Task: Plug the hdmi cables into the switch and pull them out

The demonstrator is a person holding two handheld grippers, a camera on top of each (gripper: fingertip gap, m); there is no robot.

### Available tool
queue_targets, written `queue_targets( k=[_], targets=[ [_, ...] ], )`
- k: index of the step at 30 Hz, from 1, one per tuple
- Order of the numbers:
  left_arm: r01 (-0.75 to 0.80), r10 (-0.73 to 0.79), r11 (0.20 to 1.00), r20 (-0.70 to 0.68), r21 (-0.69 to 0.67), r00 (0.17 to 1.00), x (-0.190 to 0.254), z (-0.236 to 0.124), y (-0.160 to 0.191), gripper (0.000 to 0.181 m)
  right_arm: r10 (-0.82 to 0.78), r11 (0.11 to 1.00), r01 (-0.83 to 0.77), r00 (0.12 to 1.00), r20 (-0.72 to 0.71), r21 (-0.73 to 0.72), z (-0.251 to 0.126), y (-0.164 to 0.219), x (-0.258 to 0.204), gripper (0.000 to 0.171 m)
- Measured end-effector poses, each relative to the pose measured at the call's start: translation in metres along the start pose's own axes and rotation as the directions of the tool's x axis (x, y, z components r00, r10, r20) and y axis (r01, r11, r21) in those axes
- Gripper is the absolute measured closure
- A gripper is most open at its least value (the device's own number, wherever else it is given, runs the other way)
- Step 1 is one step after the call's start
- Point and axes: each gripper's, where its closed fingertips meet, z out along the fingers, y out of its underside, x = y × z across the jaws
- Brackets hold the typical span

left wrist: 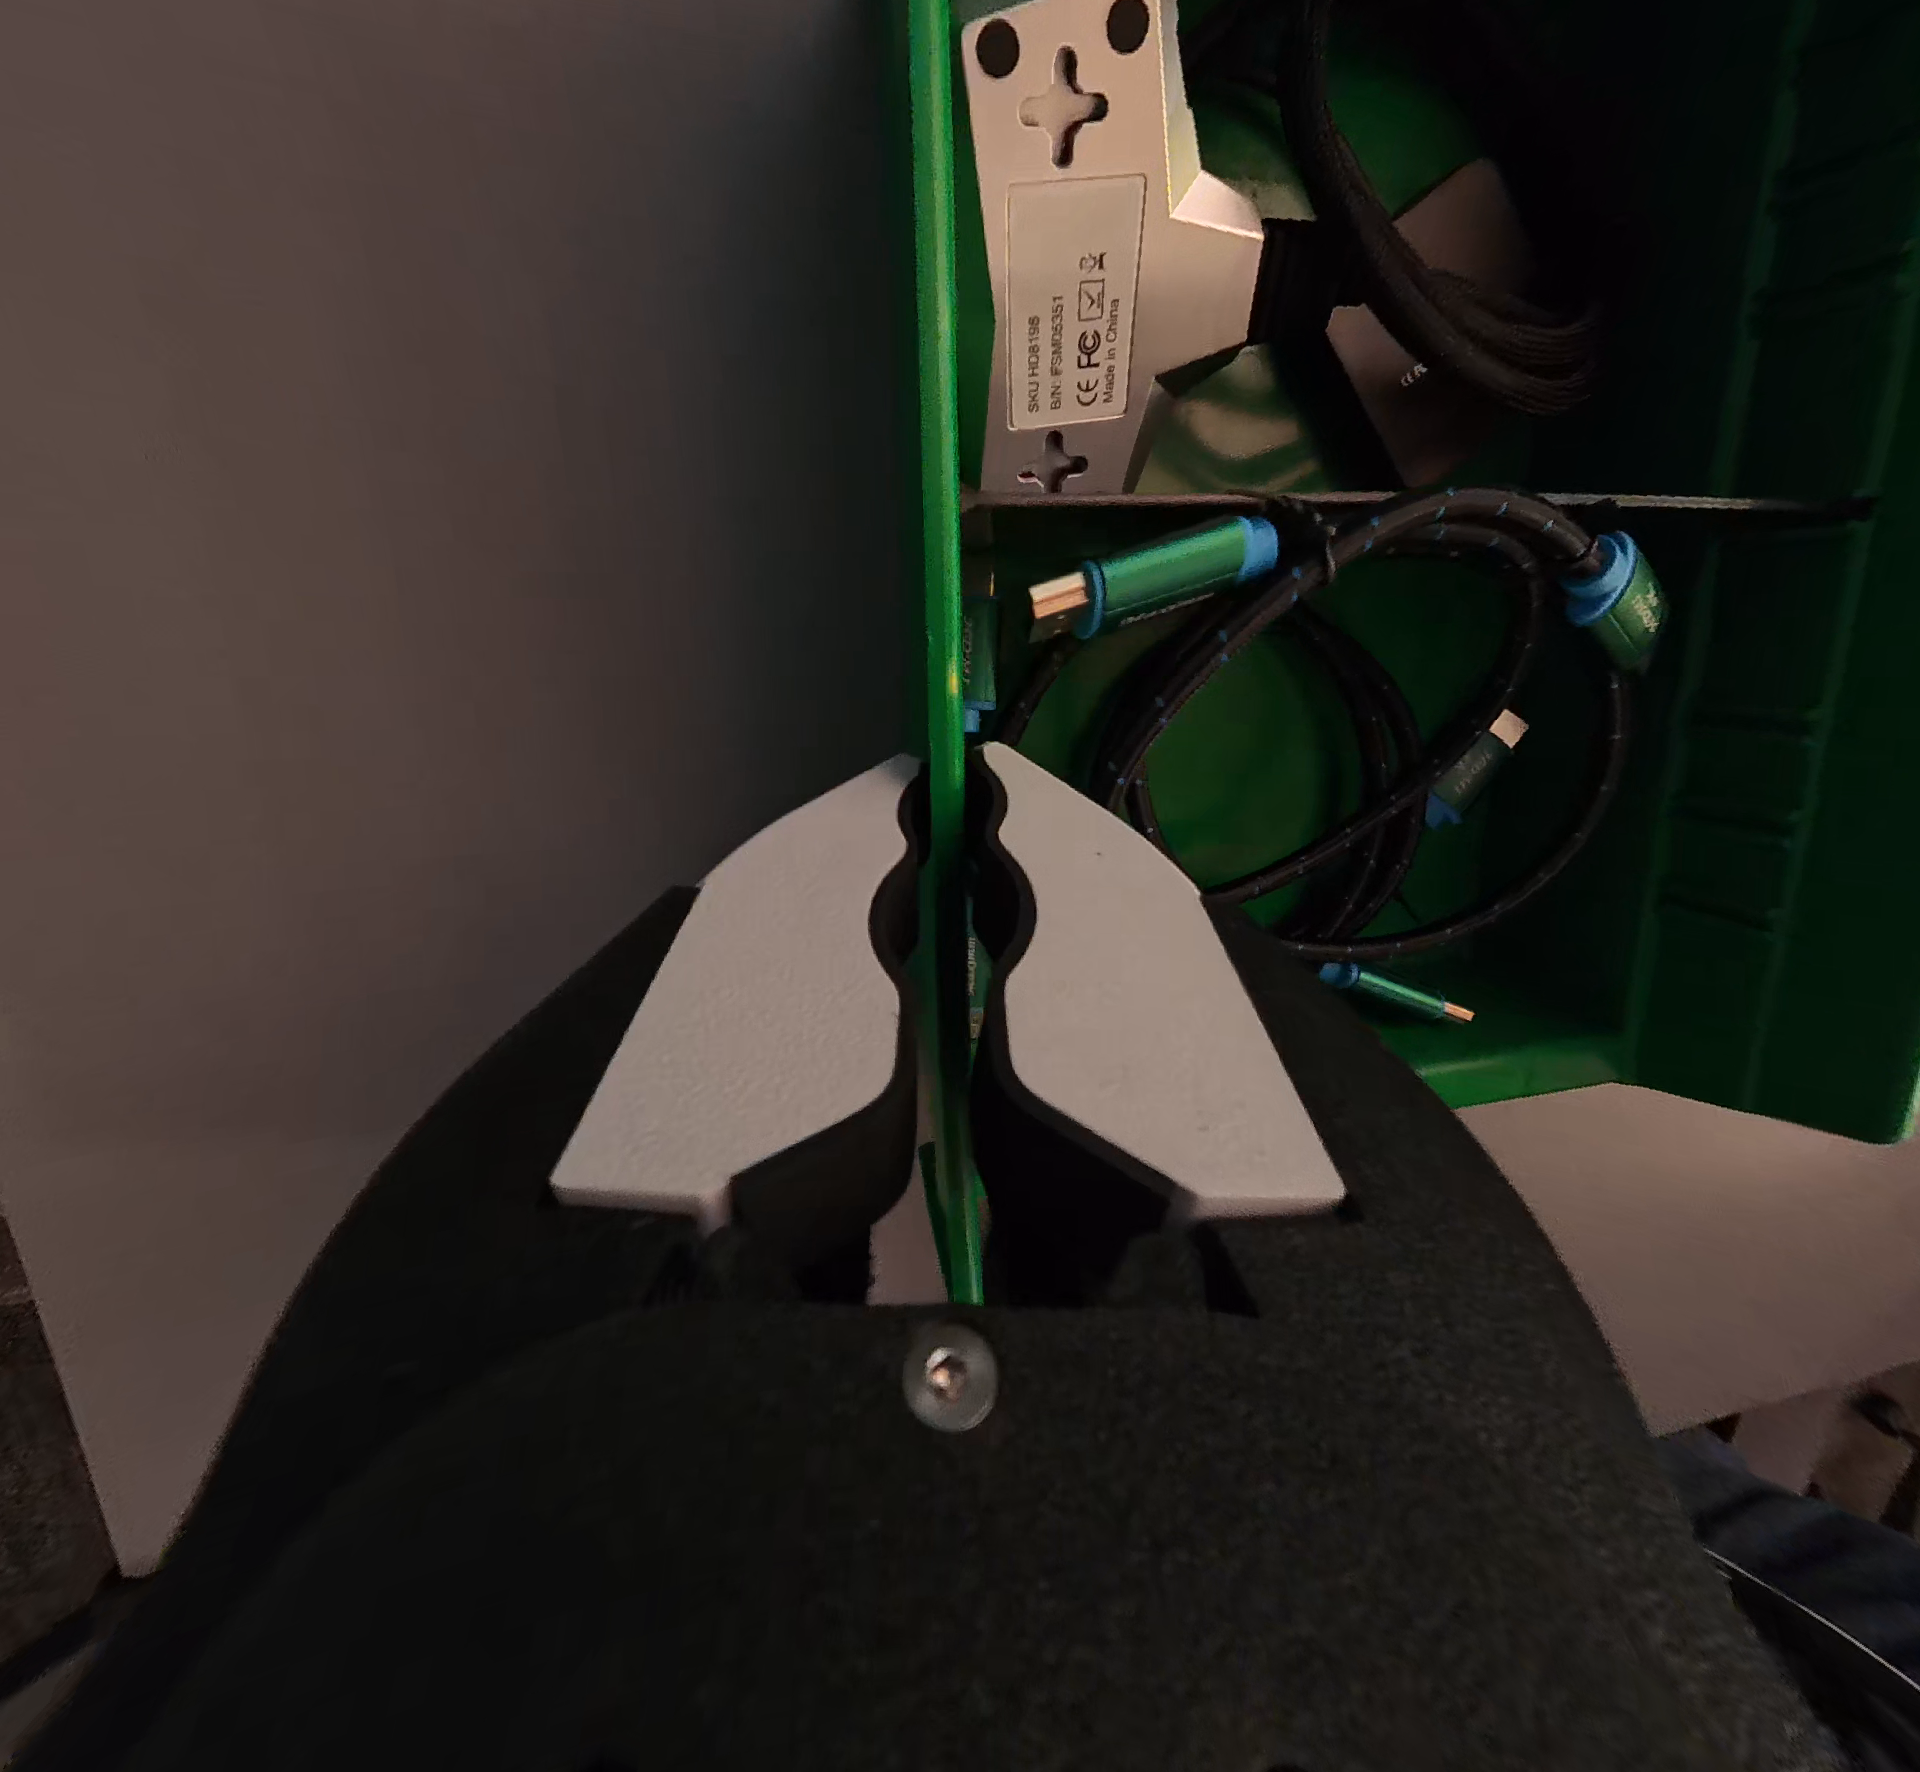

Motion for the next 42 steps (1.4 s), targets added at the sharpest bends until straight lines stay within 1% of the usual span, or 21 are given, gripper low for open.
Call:
queue_targets(
  k=[2, 4, 7, 9, 11, 12, 14, 16, 17, 19, 20, 22, 24, 25, 27, 29, 30, 31, 32, 38, 42],
  targets=[
    [-0.013, 0.013, 0.999, 0.003, 0.031, 1.0, 0.0, 0.0, -0.001, 0.177, 0.04, 0.998, -0.043, 0.997, 0.065, 0.051, -0.007, -0.005, -0.002, 0.147],
    [-0.038, 0.037, 0.995, 0.014, 0.093, 0.999, 0.0, -0.005, -0.005, 0.176, 0.051, 0.995, -0.059, 0.994, 0.098, 0.075, -0.013, -0.005, -0.004, 0.144],
    [-0.081, 0.076, 0.955, 0.027, 0.286, 0.997, 0.006, -0.033, -0.027, 0.169, 0.028, 0.987, -0.046, 0.993, 0.118, 0.153, -0.029, -0.009, -0.009, 0.147],
    [-0.132, 0.144, 0.907, 0.001, 0.4, 0.99, 0.021, -0.056, -0.04, 0.155, 0.022, 0.972, -0.046, 0.994, 0.106, 0.231, -0.046, -0.012, -0.012, 0.149],
    [-0.222, 0.255, 0.864, -0.013, 0.452, 0.967, 0.041, -0.071, -0.045, 0.145, 0.0, 0.947, -0.029, 0.996, 0.091, 0.32, -0.066, -0.015, -0.018, 0.15],
    [-0.286, 0.317, 0.841, 0.011, 0.459, 0.948, 0.049, -0.075, -0.045, 0.139, -0.024, 0.927, -0.006, 0.997, 0.076, 0.376, -0.079, -0.017, -0.024, 0.15],
    [-0.451, 0.44, 0.779, 0.134, 0.435, 0.888, 0.058, -0.073, -0.045, 0.133, -0.1, 0.861, 0.064, 0.994, 0.044, 0.504, -0.107, -0.024, -0.041, 0.15],
    [-0.621, 0.548, 0.693, 0.292, 0.366, 0.784, 0.062, -0.062, -0.043, 0.127, -0.214, 0.752, 0.161, 0.977, 0.006, 0.639, -0.139, -0.03, -0.067, 0.15],
    [-0.692, 0.596, 0.646, 0.354, 0.322, 0.721, 0.065, -0.055, -0.042, 0.127, -0.28, 0.672, 0.22, 0.959, -0.032, 0.707, -0.156, -0.034, -0.082, 0.151],
    [-0.791, 0.675, 0.565, 0.42, 0.234, 0.607, 0.073, -0.037, -0.039, 0.129, -0.405, 0.464, 0.336, 0.903, -0.141, 0.819, -0.189, -0.038, -0.115, 0.151],
    [-0.819, 0.705, 0.541, 0.428, 0.189, 0.565, 0.076, -0.026, -0.038, 0.129, -0.446, 0.367, 0.37, 0.875, -0.187, 0.853, -0.201, -0.037, -0.13, 0.15],
    [-0.842, 0.743, 0.528, 0.421, 0.108, 0.52, 0.079, -0.006, -0.037, 0.128, -0.545, 0.229, 0.415, 0.804, -0.238, 0.881, -0.209, -0.03, -0.161, 0.146],
    [-0.857, 0.776, 0.514, 0.402, 0.045, 0.487, 0.078, 0.01, -0.038, 0.128, -0.627, 0.114, 0.447, 0.725, -0.285, 0.887, -0.208, -0.023, -0.188, 0.137],
    [-0.859, 0.787, 0.513, 0.393, 0.015, 0.476, 0.076, 0.015, -0.04, 0.128, -0.653, 0.056, 0.465, 0.686, -0.32, 0.883, -0.207, -0.021, -0.199, 0.136],
    [-0.858, 0.806, 0.513, 0.359, -0.024, 0.471, 0.073, 0.024, -0.041, 0.128, -0.671, -0.026, 0.474, 0.645, -0.366, 0.88, -0.207, -0.019, -0.216, 0.136],
    [-0.857, 0.818, 0.512, 0.333, -0.052, 0.468, 0.07, 0.029, -0.042, 0.134, -0.698, -0.056, 0.475, 0.61, -0.374, 0.878, -0.203, -0.016, -0.23, 0.136],
    [-0.858, 0.826, 0.509, 0.32, -0.067, 0.464, 0.068, 0.031, -0.042, 0.142, -0.716, -0.05, 0.472, 0.597, -0.361, 0.88, -0.2, -0.015, -0.236, 0.136],
    [-0.862, 0.835, 0.501, 0.303, -0.074, 0.459, 0.069, 0.031, -0.04, 0.155, -0.734, -0.04, 0.471, 0.585, -0.346, 0.881, -0.197, -0.014, -0.242, 0.137],
    [-0.867, 0.843, 0.492, 0.292, -0.077, 0.453, 0.07, 0.031, -0.039, 0.161, -0.746, -0.034, 0.472, 0.575, -0.337, 0.881, -0.194, -0.014, -0.246, 0.137],
    [-0.889, 0.853, 0.452, 0.326, -0.073, 0.407, 0.074, 0.018, -0.038, 0.167, -0.747, -0.035, 0.528, 0.551, -0.373, 0.849, -0.18, -0.019, -0.256, 0.139],
    [-0.905, 0.845, 0.423, 0.381, -0.049, 0.374, 0.083, -0.01, -0.04, 0.171, -0.746, -0.03, 0.549, 0.544, -0.385, 0.835, -0.175, -0.02, -0.257, 0.141]
  ],
)
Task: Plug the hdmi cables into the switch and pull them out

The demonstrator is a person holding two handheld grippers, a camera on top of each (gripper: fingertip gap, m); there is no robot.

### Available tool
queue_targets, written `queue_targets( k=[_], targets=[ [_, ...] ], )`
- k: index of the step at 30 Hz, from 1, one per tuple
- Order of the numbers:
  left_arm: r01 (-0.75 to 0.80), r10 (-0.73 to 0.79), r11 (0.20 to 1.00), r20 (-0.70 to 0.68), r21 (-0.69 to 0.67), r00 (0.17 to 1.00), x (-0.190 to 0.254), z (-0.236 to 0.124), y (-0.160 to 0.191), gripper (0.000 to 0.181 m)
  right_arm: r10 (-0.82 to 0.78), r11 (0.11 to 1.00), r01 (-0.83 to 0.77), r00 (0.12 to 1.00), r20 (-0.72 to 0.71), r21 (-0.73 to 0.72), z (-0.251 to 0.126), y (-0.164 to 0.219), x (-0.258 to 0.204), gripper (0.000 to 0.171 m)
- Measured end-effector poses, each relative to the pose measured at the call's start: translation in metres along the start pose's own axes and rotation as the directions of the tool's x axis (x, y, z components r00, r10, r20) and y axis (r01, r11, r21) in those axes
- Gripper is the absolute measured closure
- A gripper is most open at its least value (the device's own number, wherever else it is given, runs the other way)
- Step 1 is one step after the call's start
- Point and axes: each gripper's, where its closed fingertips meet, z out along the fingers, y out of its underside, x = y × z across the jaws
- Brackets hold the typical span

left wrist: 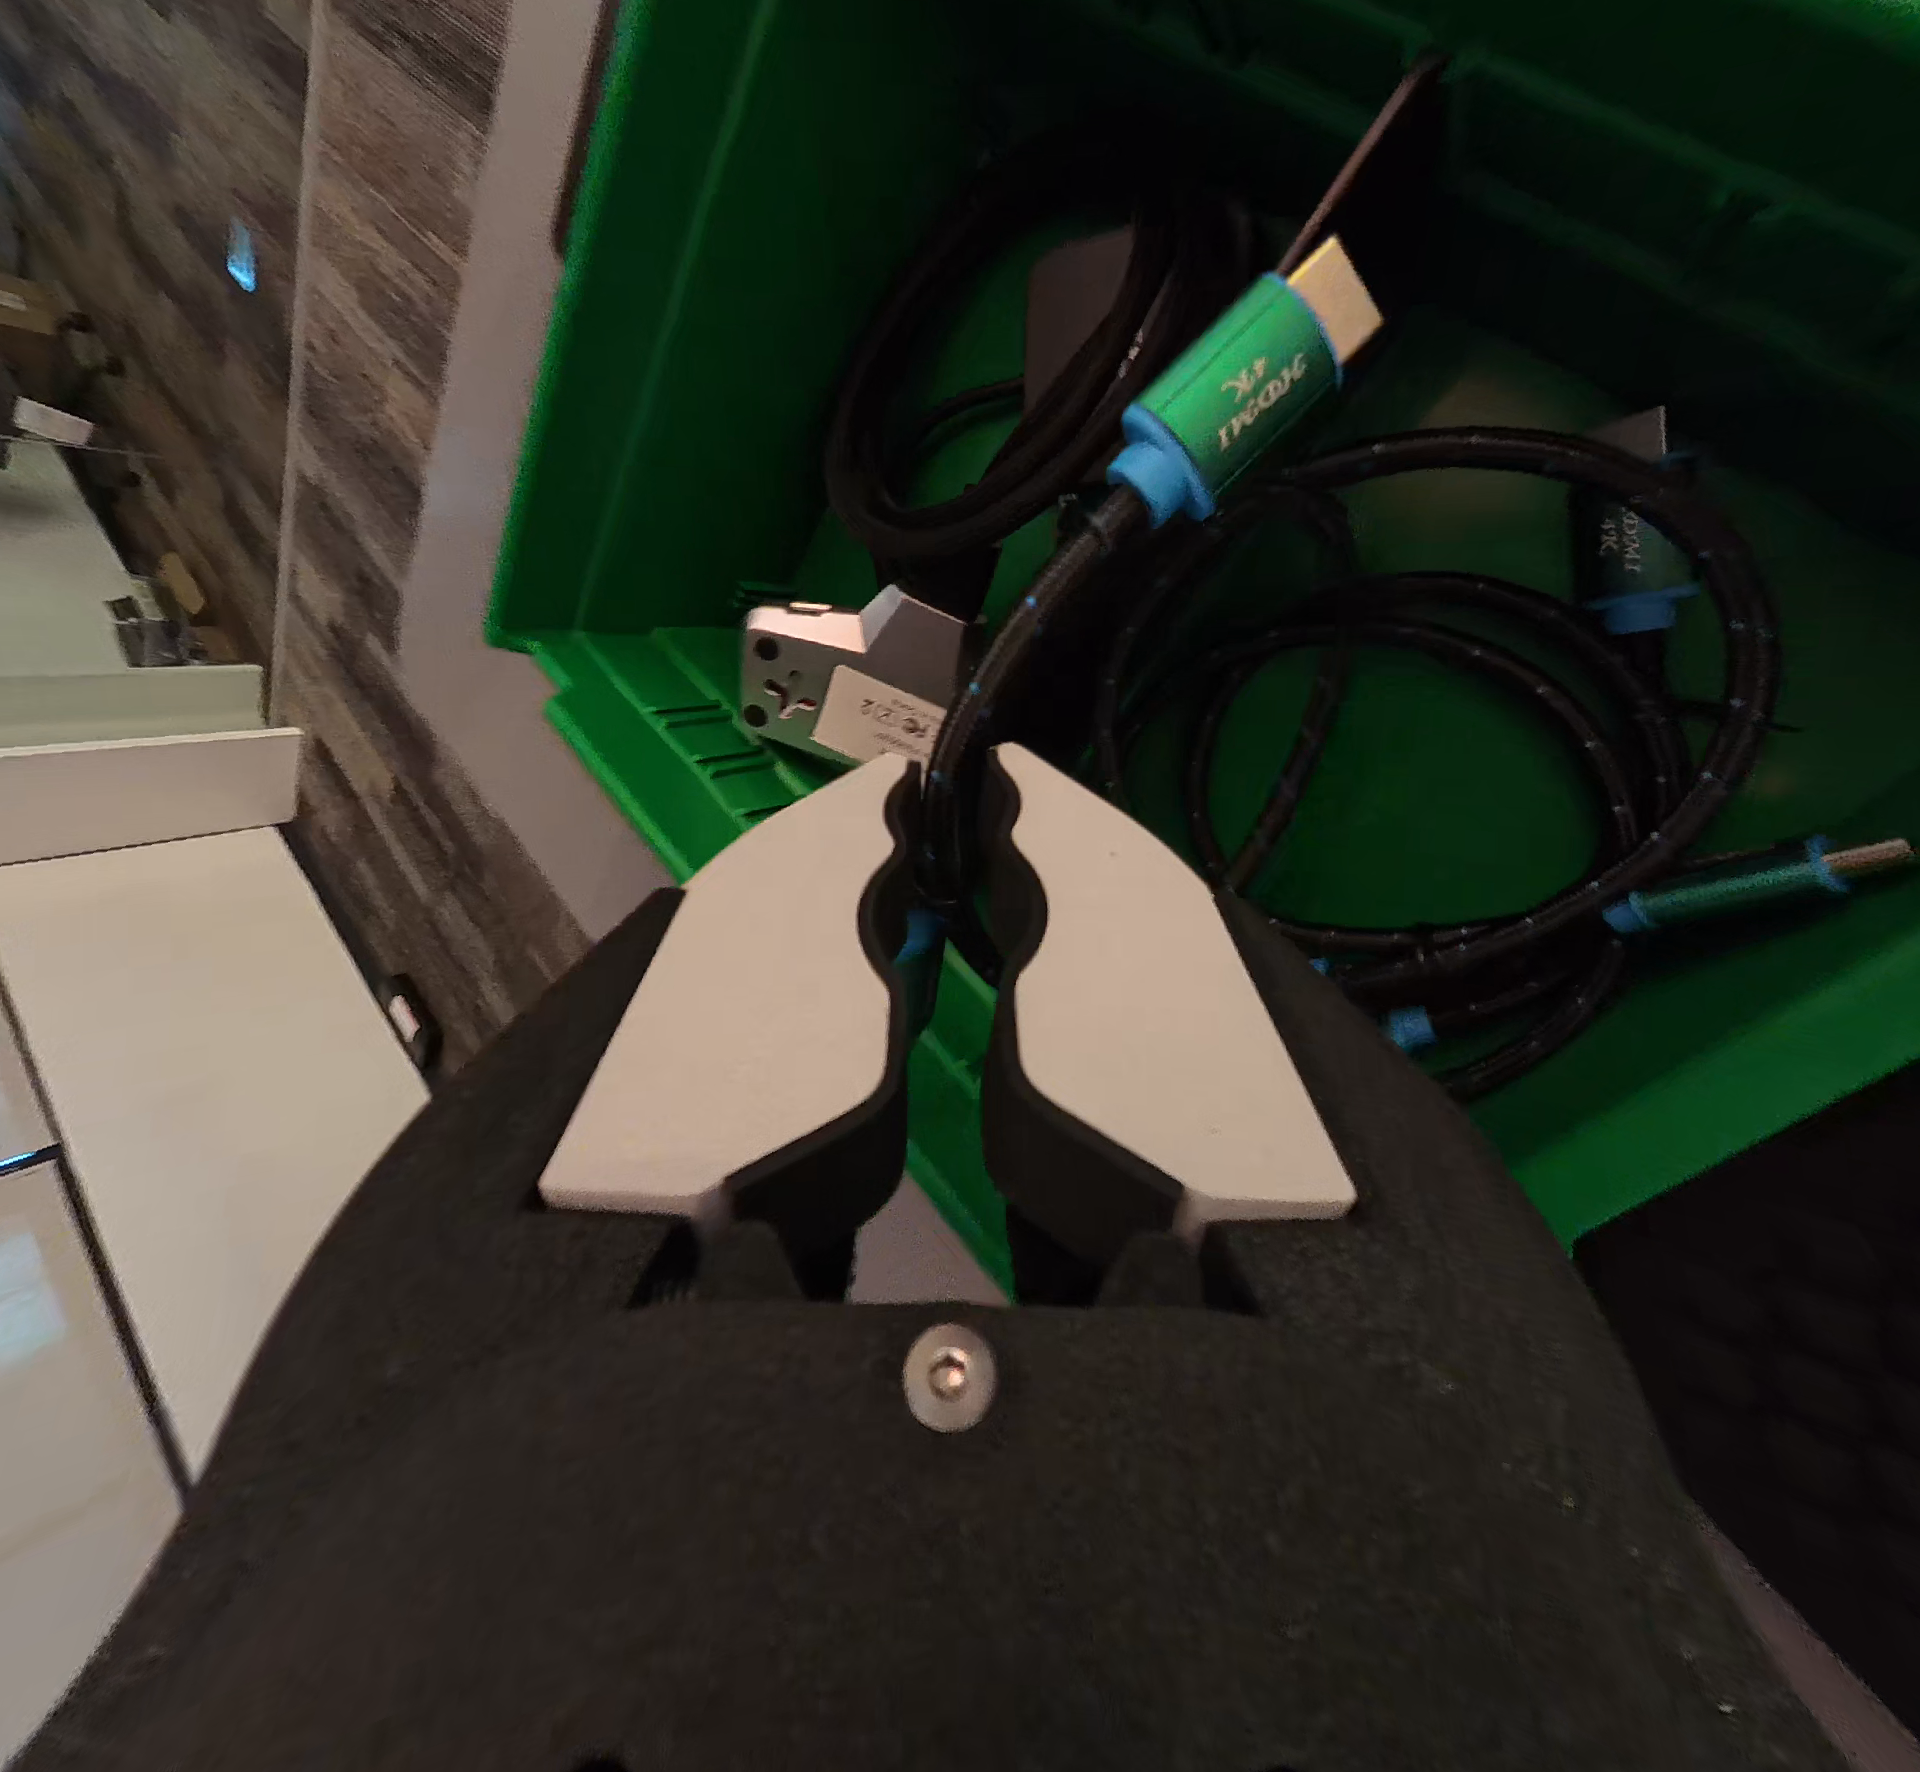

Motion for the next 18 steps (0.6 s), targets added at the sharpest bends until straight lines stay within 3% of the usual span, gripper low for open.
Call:
queue_targets(
  k=[5, 8, 10, 13, 16, 18],
  targets=[
    [-0.011, -0.004, 0.991, 0.113, 0.136, 0.994, -0.022, -0.061, -0.035, 0.174, -0.017, 1.0, 0.017, 1.0, -0.003, 0.013, 0.0, -0.004, -0.003, 0.144],
    [0.018, -0.049, 0.961, 0.105, 0.276, 0.993, -0.024, -0.11, -0.081, 0.174, -0.023, 1.0, 0.023, 1.0, -0.007, 0.016, 0.0, -0.005, -0.003, 0.144],
    [0.081, -0.095, 0.923, 0.019, 0.375, 0.995, -0.013, -0.135, -0.121, 0.174, -0.026, 1.0, 0.026, 1.0, -0.01, 0.01, 0.001, -0.005, -0.004, 0.144],
    [0.193, -0.087, 0.879, -0.251, 0.436, 0.964, 0.031, -0.147, -0.179, 0.174, -0.035, 0.999, 0.035, 0.999, -0.014, -0.008, 0.001, -0.002, -0.005, 0.144],
    [0.233, -0.01, 0.895, -0.505, 0.381, 0.863, 0.092, -0.125, -0.218, 0.174, -0.042, 0.999, 0.042, 0.999, -0.022, -0.025, -0.001, -0.001, -0.005, 0.144],
    [0.158, 0.044, 0.935, -0.544, 0.318, 0.838, 0.128, -0.088, -0.228, 0.174, -0.045, 0.998, 0.044, 0.999, -0.022, -0.033, -0.004, -0.001, -0.005, 0.144]
  ],
)
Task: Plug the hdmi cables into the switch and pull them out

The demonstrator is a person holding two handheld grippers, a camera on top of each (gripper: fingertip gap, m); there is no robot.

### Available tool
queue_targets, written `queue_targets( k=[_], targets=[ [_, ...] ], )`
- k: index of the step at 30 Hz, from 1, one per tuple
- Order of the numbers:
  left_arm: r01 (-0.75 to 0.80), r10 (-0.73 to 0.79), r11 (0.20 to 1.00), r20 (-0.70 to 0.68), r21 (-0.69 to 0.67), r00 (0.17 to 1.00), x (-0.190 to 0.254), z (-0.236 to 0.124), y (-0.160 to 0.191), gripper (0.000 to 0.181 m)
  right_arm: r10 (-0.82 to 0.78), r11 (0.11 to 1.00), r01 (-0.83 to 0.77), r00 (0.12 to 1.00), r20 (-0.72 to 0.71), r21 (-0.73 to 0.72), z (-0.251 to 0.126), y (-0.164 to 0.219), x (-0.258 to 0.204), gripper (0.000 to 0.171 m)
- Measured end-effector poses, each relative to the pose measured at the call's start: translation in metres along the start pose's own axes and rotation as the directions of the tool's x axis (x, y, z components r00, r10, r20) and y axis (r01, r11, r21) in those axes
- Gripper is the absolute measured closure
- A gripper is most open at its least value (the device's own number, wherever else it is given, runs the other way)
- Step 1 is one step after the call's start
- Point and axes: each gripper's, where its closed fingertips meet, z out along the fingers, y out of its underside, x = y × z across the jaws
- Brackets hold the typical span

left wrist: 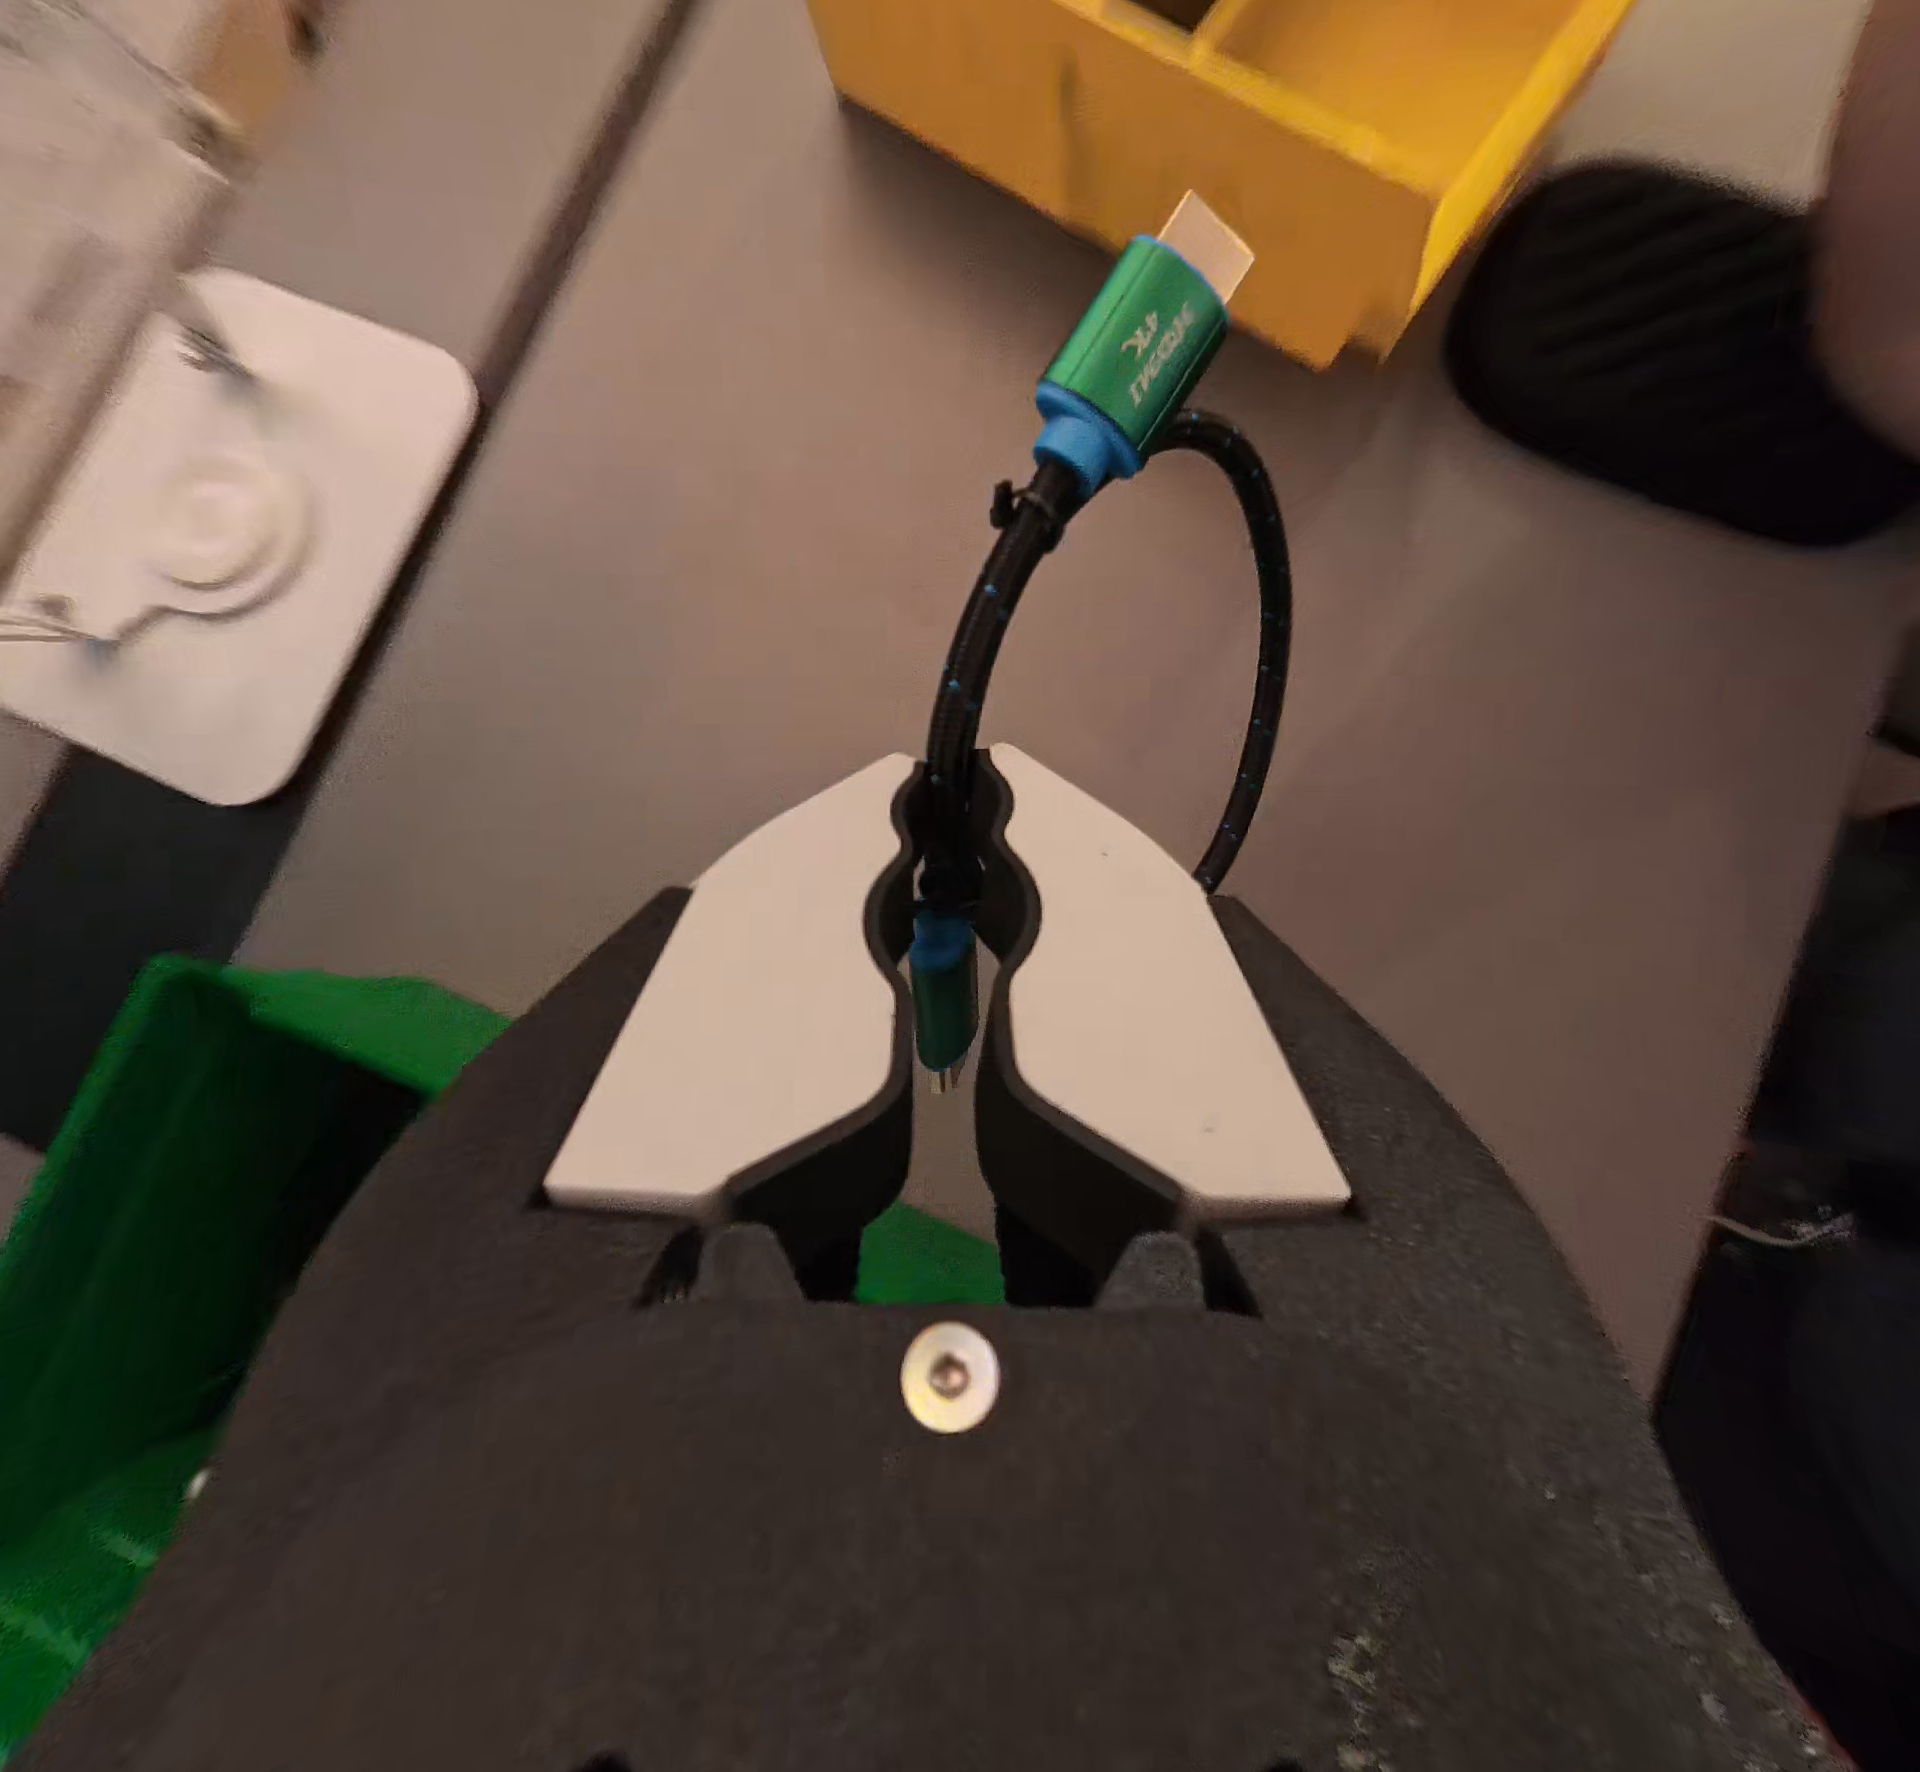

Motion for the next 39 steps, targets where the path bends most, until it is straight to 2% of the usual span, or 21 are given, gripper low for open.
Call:
queue_targets(
  k=[3, 5, 10, 12, 14, 15, 18, 22, 25, 28, 30, 32, 35, 37, 39],
  targets=[
    [-0.045, 0.046, 0.982, 0.003, -0.184, 0.999, 0.0, 0.068, 0.029, 0.174, -0.004, 1.0, 0.004, 1.0, -0.003, 0.002, -0.005, -0.001, 0.002, 0.144],
    [-0.036, 0.027, 0.977, -0.049, -0.208, 0.998, 0.005, 0.098, 0.035, 0.174, -0.002, 1.0, 0.002, 1.0, -0.01, 0.007, -0.008, 0.0, 0.006, 0.146],
    [0.023, -0.068, 0.965, -0.166, -0.261, 0.984, 0.017, 0.145, 0.044, 0.174, 0.032, 0.998, -0.034, 0.999, -0.036, -0.05, -0.007, 0.017, 0.021, 0.146],
    [0.02, -0.064, 0.958, -0.145, -0.286, 0.987, 0.015, 0.158, 0.047, 0.172, 0.024, 0.997, -0.028, 0.998, -0.052, -0.071, -0.007, 0.022, 0.026, 0.146],
    [0.036, -0.058, 0.95, -0.063, -0.309, 0.996, 0.006, 0.165, 0.051, 0.166, 0.021, 0.997, -0.025, 0.998, -0.053, -0.075, -0.006, 0.024, 0.027, 0.146],
    [0.03, -0.04, 0.952, -0.027, -0.306, 0.999, 0.001, 0.163, 0.05, 0.158, 0.019, 0.997, -0.022, 0.999, -0.048, -0.072, -0.006, 0.024, 0.027, 0.146],
    [0.013, 0.002, 0.978, 0.07, -0.21, 0.998, -0.017, 0.138, 0.039, 0.15, 0.02, 0.998, -0.022, 0.999, -0.041, -0.064, -0.008, 0.024, 0.027, 0.146],
    [-0.047, 0.084, 0.989, 0.272, -0.14, 0.959, -0.08, 0.048, 0.043, 0.145, 0.033, 0.999, -0.035, 0.999, -0.041, -0.039, -0.011, 0.021, 0.029, 0.146],
    [-0.031, 0.091, 0.986, 0.38, -0.163, 0.921, -0.147, -0.027, 0.077, 0.145, 0.044, 0.999, -0.045, 0.998, -0.045, -0.028, -0.012, 0.02, 0.031, 0.146],
    [0.062, 0.057, 0.957, 0.395, -0.282, 0.917, -0.194, -0.065, 0.137, 0.137, 0.044, 0.998, -0.046, 0.998, -0.049, -0.033, -0.009, 0.021, 0.032, 0.146],
    [0.074, 0.066, 0.929, 0.36, -0.362, 0.931, -0.207, -0.068, 0.169, 0.133, 0.036, 0.998, -0.039, 0.998, -0.058, -0.046, -0.006, 0.024, 0.033, 0.146],
    [0.018, 0.132, 0.897, 0.306, -0.441, 0.943, -0.21, -0.059, 0.19, 0.132, 0.034, 0.997, -0.038, 0.998, -0.061, -0.064, -0.003, 0.027, 0.033, 0.146],
    [-0.067, 0.237, 0.803, 0.215, -0.592, 0.947, -0.209, -0.042, 0.22, 0.133, 0.032, 0.995, -0.037, 0.998, -0.059, -0.091, 0.002, 0.033, 0.032, 0.146],
    [-0.118, 0.292, 0.736, 0.156, -0.666, 0.944, -0.208, -0.034, 0.233, 0.131, 0.03, 0.994, -0.037, 0.998, -0.061, -0.106, 0.007, 0.036, 0.032, 0.146],
    [-0.198, 0.342, 0.706, 0.081, -0.68, 0.936, -0.202, -0.024, 0.237, 0.128, 0.027, 0.991, -0.034, 0.998, -0.061, -0.128, 0.012, 0.04, 0.032, 0.146]
  ],
)
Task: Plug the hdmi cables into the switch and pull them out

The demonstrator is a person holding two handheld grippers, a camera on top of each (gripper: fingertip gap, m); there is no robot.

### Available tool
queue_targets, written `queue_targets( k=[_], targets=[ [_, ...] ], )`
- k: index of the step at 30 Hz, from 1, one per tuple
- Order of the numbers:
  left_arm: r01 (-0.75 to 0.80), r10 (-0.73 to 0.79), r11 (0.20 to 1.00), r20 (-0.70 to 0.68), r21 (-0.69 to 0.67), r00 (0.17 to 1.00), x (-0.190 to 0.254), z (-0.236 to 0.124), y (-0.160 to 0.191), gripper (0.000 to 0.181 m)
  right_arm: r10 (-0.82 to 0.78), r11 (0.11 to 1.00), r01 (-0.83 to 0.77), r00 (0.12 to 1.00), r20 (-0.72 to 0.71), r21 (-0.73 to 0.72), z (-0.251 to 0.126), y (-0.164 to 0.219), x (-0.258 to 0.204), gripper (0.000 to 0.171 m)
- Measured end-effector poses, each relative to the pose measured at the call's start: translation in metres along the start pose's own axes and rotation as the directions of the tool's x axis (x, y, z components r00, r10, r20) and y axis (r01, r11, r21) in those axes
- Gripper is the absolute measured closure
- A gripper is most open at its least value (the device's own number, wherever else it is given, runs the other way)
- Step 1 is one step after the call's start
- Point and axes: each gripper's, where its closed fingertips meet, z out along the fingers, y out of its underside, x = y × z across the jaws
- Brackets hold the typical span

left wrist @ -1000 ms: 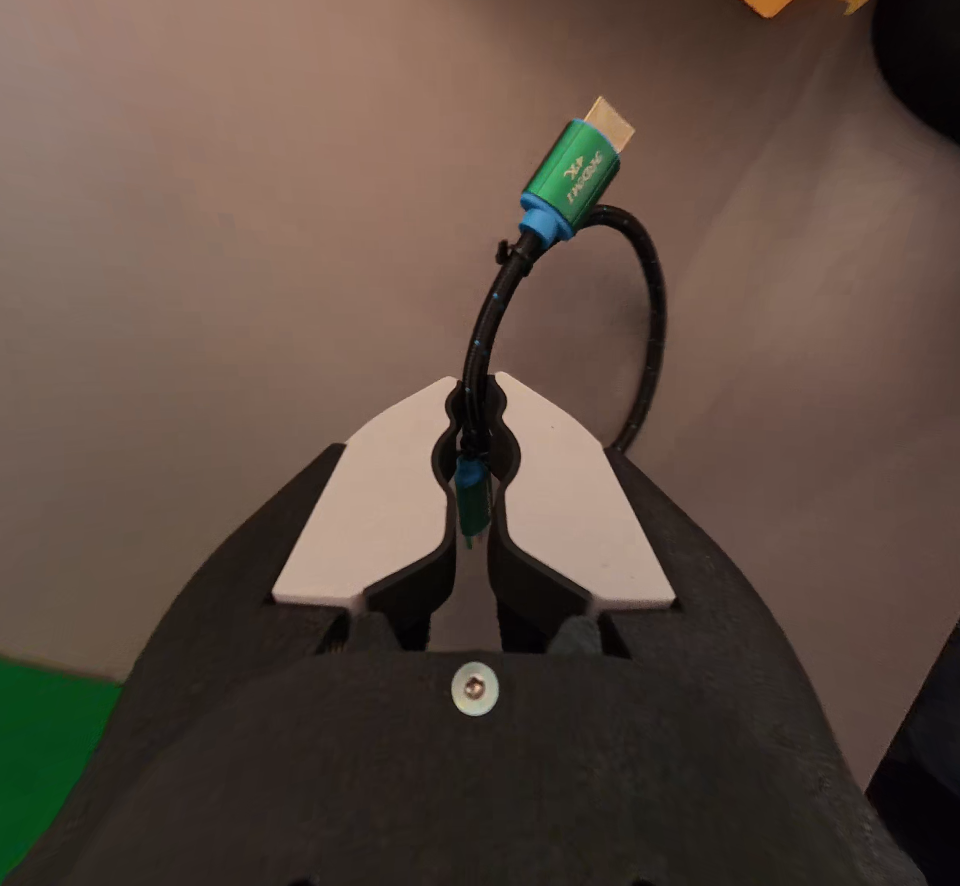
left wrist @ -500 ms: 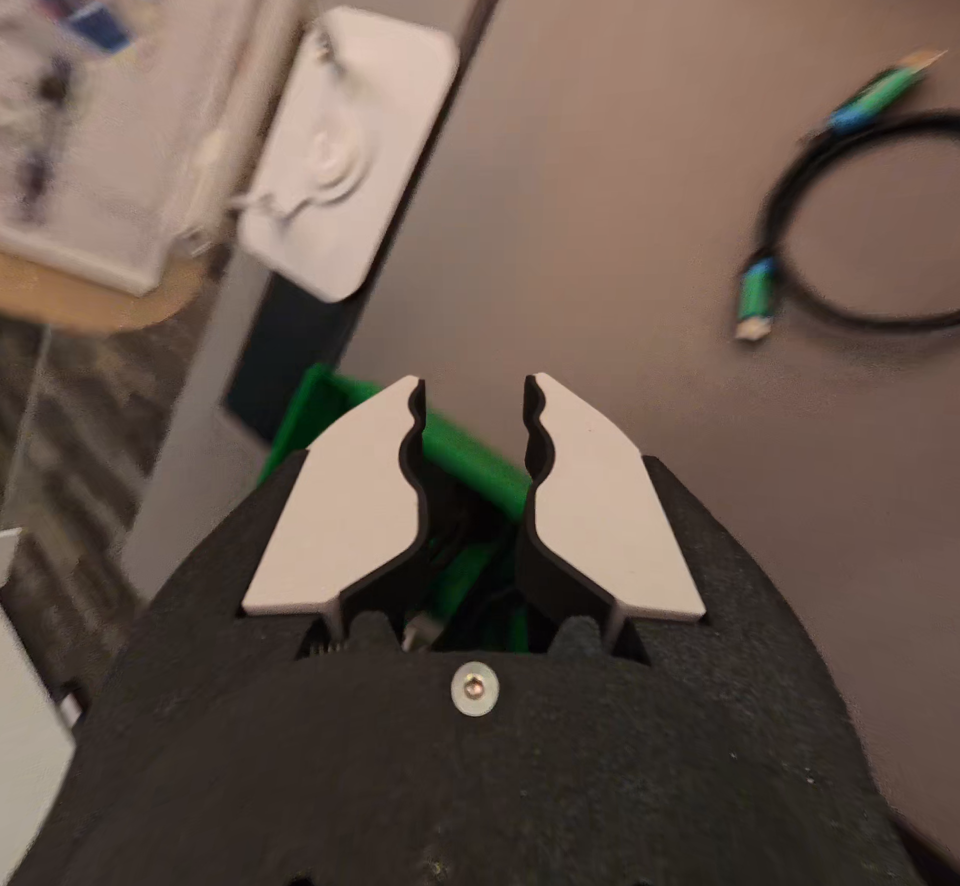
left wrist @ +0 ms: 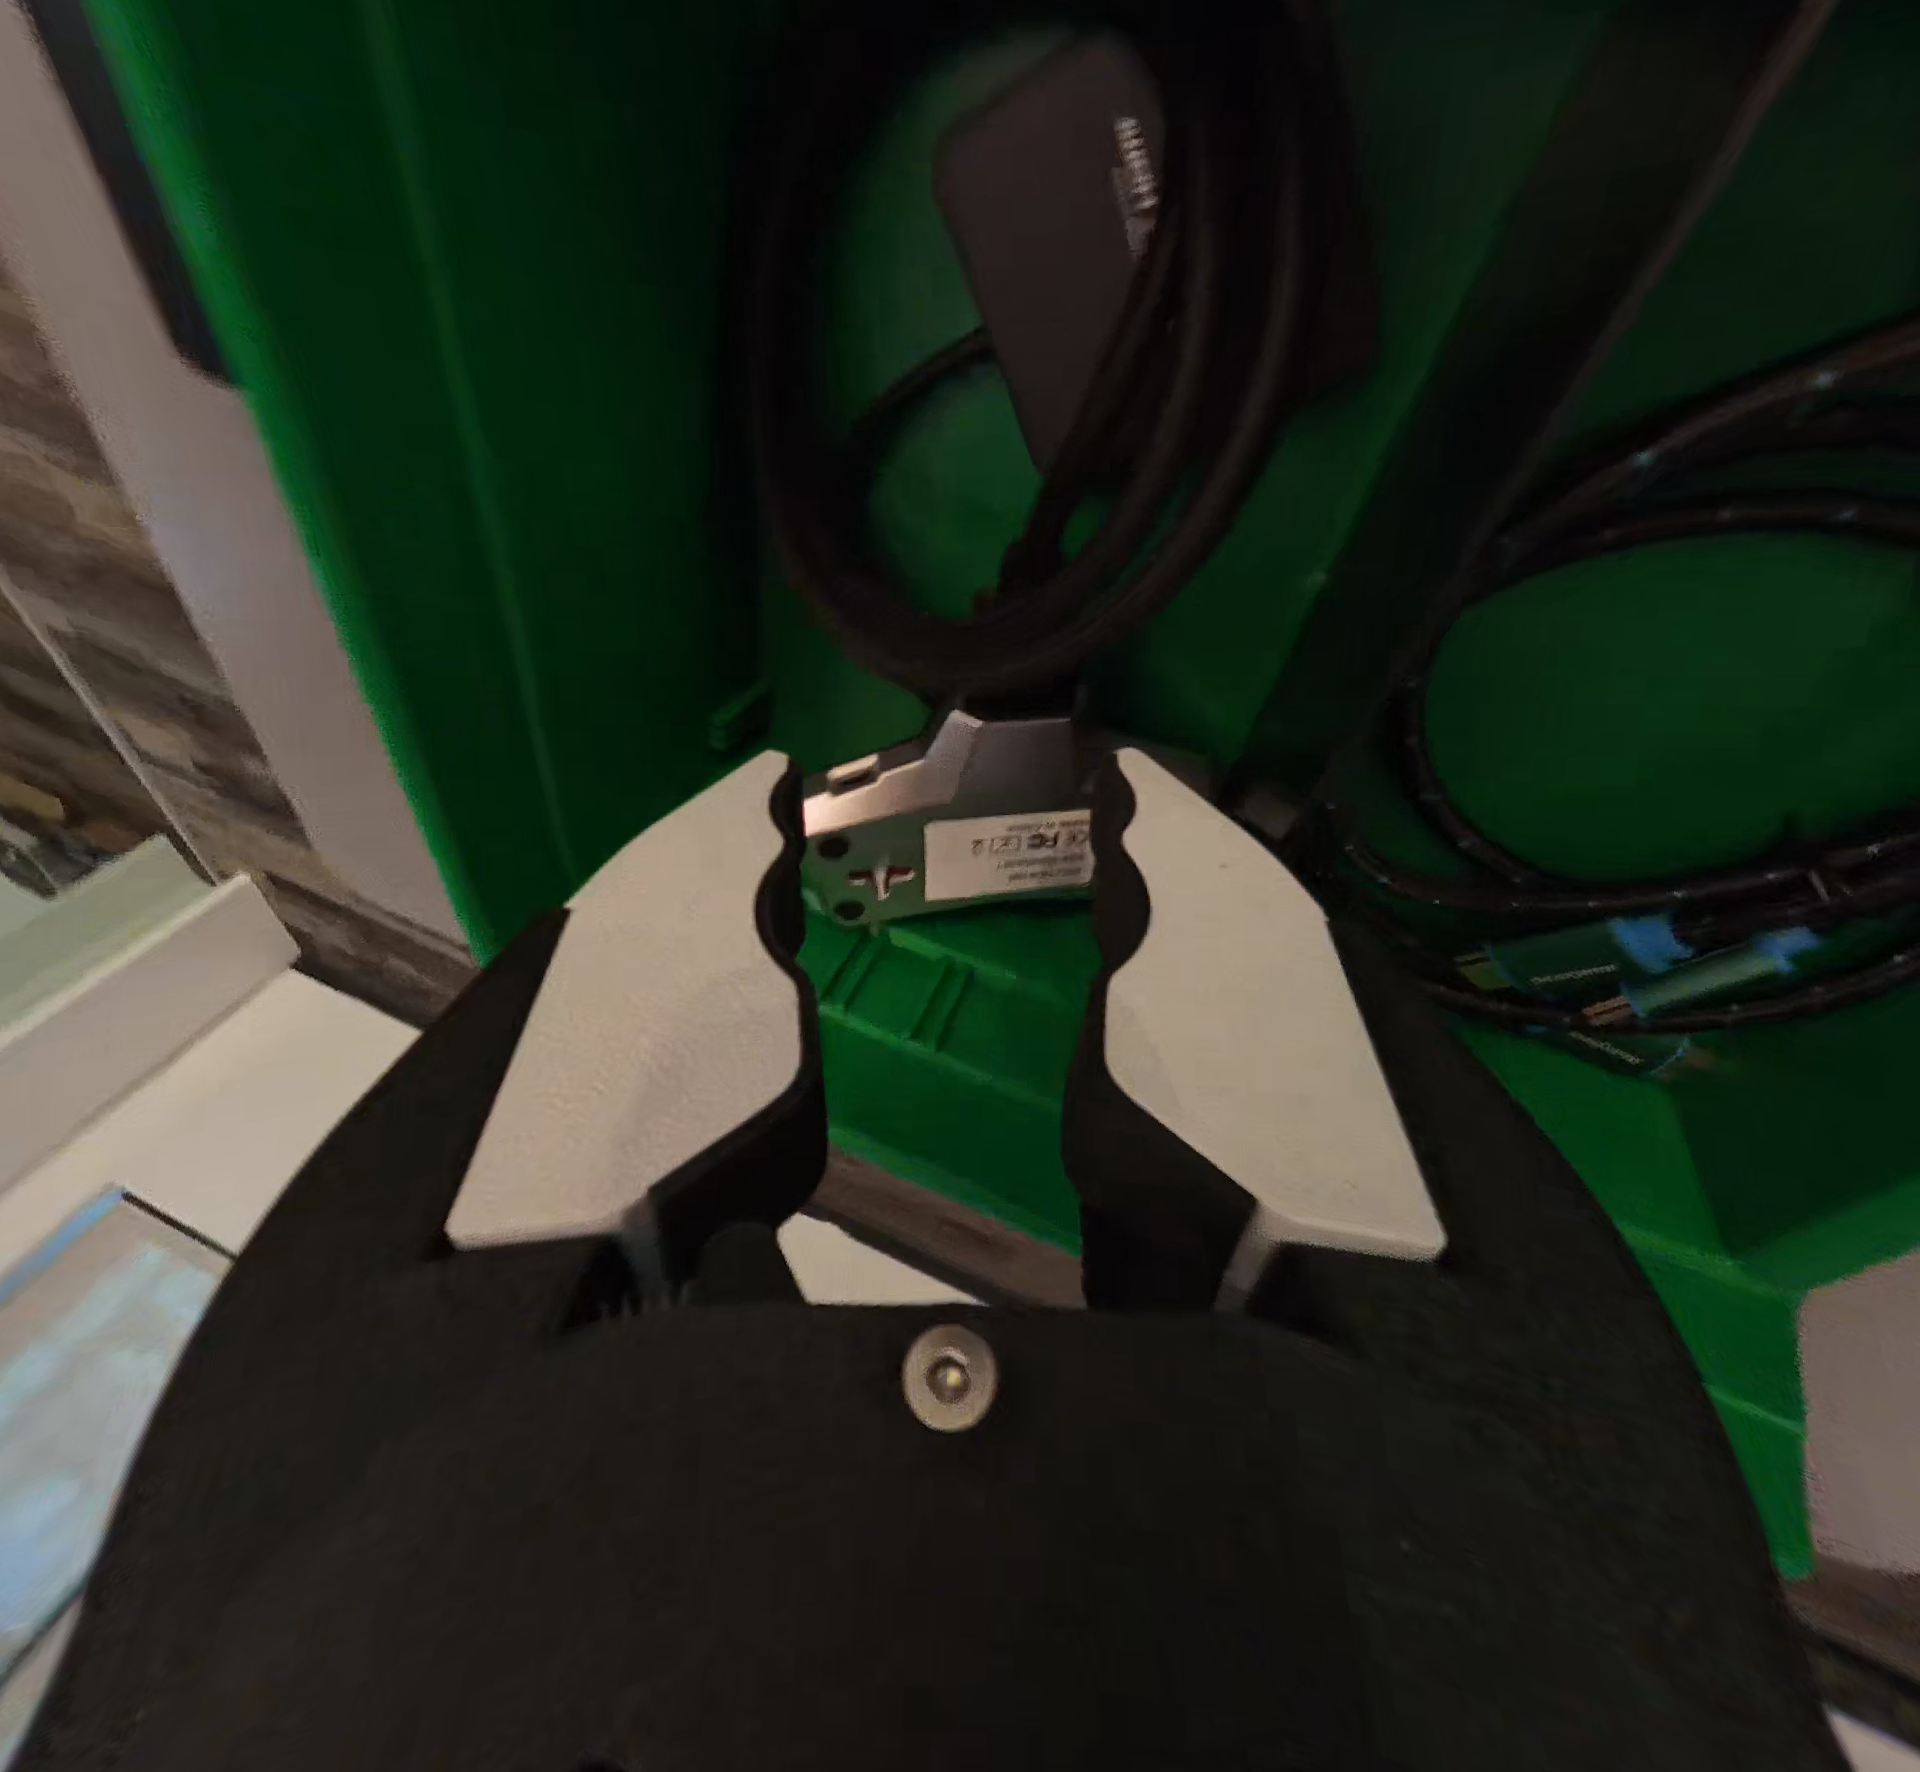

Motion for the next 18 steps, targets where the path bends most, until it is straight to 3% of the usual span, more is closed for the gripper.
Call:
queue_targets(
  k=[5, 8, 11, 18],
  targets=[
    [-0.098, 0.097, 0.991, -0.017, -0.09, 0.995, -0.003, 0.023, 0.008, 0.129, -0.036, 0.996, 0.035, 0.999, -0.009, -0.081, 0.019, 0.013, -0.003, 0.146],
    [-0.094, 0.09, 0.993, -0.063, -0.07, 0.994, 0.0, 0.025, 0.008, 0.133, -0.067, 0.989, 0.065, 0.998, -0.013, -0.133, 0.031, 0.021, -0.006, 0.146],
    [-0.072, 0.066, 0.996, -0.123, -0.045, 0.99, 0.009, 0.025, 0.009, 0.148, -0.105, 0.976, 0.103, 0.994, 0.001, -0.193, 0.041, 0.031, -0.012, 0.146],
    [-0.002, 0.003, 1.0, -0.161, 0.009, 0.987, 0.013, 0.031, 0.005, 0.145, -0.147, 0.963, 0.142, 0.989, -0.004, -0.229, 0.05, 0.037, -0.015, 0.146]
  ],
)
